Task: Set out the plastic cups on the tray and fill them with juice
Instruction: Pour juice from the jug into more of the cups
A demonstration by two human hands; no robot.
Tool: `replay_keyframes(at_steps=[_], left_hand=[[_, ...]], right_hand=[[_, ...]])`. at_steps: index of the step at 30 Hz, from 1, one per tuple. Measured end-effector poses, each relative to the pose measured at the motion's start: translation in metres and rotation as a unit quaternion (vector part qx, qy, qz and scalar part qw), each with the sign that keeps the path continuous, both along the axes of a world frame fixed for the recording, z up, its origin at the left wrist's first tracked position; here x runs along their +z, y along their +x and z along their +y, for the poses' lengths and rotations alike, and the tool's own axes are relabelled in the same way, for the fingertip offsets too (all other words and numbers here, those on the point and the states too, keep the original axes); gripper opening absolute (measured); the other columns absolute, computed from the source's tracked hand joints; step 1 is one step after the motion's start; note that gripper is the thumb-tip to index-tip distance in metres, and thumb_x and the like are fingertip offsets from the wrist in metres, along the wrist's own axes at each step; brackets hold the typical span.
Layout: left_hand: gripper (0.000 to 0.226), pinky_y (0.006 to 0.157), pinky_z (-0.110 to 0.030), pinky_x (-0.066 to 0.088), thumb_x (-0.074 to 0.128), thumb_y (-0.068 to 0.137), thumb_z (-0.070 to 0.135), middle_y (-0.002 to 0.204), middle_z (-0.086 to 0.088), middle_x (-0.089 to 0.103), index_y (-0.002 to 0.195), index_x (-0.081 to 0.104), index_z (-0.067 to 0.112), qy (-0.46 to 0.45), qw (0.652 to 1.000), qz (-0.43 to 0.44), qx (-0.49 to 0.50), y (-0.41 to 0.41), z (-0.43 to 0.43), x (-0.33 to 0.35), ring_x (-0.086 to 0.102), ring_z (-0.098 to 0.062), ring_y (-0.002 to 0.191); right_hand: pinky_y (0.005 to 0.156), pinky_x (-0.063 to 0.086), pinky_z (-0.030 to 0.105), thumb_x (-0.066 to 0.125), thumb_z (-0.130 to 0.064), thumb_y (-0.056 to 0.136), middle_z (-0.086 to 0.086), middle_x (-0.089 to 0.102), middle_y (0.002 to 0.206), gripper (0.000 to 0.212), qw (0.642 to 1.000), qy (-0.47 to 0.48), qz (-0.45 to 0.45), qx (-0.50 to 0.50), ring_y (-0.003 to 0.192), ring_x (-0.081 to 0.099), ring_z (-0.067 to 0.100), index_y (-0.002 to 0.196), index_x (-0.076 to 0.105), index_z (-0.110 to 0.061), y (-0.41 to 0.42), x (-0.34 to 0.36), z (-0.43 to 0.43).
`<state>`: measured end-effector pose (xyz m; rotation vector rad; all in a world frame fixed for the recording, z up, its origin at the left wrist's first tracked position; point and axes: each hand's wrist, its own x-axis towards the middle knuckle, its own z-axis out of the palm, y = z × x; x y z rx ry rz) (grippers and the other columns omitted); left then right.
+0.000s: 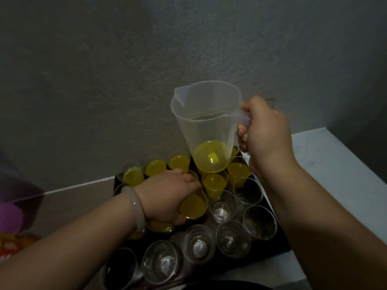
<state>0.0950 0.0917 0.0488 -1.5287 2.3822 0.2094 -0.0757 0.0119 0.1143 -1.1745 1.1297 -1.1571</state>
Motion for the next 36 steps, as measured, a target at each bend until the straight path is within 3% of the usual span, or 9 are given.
replay_keyframes(at_steps=[11,19,26,30,33,36], left_hand=[[0.079,0.099,-0.030,0.034,0.071,0.072,0.048,0.137,0.005,0.040,0.141,0.039,0.028,-0.004,1.000,0.009,-0.011,0.000,0.000,-0.009,0.031,-0.016,0.125],[0.077,0.099,-0.027,0.028,0.066,0.075,0.050,0.138,0.004,0.032,0.143,0.034,0.032,-0.006,1.000,-0.015,-0.022,-0.001,0.000,-0.015,0.024,-0.016,0.125],[0.078,0.102,-0.030,0.029,0.067,0.074,0.050,0.142,0.003,0.027,0.143,0.035,0.033,-0.013,1.000,-0.016,-0.012,-0.001,0.001,-0.018,0.022,-0.018,0.129],[0.090,0.106,-0.028,0.028,0.067,0.074,0.055,0.145,0.005,0.026,0.149,0.024,0.030,-0.011,1.000,-0.005,0.009,0.003,0.007,-0.017,0.023,-0.016,0.131],[0.085,0.108,-0.030,0.032,0.065,0.077,0.056,0.145,0.003,0.032,0.148,0.029,0.026,-0.015,0.998,0.042,0.048,0.011,0.019,-0.012,0.028,-0.017,0.131],[0.075,0.098,-0.033,0.044,0.046,0.076,0.065,0.131,0.004,0.048,0.140,0.045,0.026,-0.041,0.990,0.102,0.093,0.026,0.040,-0.003,0.043,-0.018,0.121]], right_hand=[[0.057,0.031,0.041,0.050,-0.040,0.067,0.004,0.042,0.050,0.030,1.000,0.001,0.002,0.010,0.049,0.038,0.019,0.066,0.057,-0.012,-0.002,-0.008,0.000],[0.055,0.032,0.040,0.050,-0.039,0.070,0.001,0.044,0.045,0.033,1.000,-0.004,-0.003,0.017,0.046,0.040,0.018,0.044,0.049,-0.019,-0.002,-0.013,0.002],[0.052,0.030,0.038,0.049,-0.040,0.071,0.001,0.042,0.044,0.035,1.000,-0.011,0.003,0.022,0.045,0.037,0.017,0.043,0.045,-0.019,0.004,-0.014,0.008],[0.054,0.031,0.039,0.048,-0.039,0.073,-0.001,0.042,0.044,0.035,1.000,-0.012,-0.001,0.018,0.046,0.038,0.016,0.045,0.046,-0.019,0.005,-0.010,0.013],[0.054,0.031,0.039,0.049,-0.038,0.073,-0.002,0.042,0.043,0.037,1.000,-0.003,-0.021,0.004,0.046,0.038,0.016,0.041,0.046,-0.019,0.007,-0.007,0.015],[0.053,0.031,0.036,0.050,-0.037,0.071,-0.002,0.042,0.044,0.035,0.999,0.006,-0.040,0.001,0.046,0.039,0.016,0.040,0.048,-0.020,0.013,-0.005,0.017]])
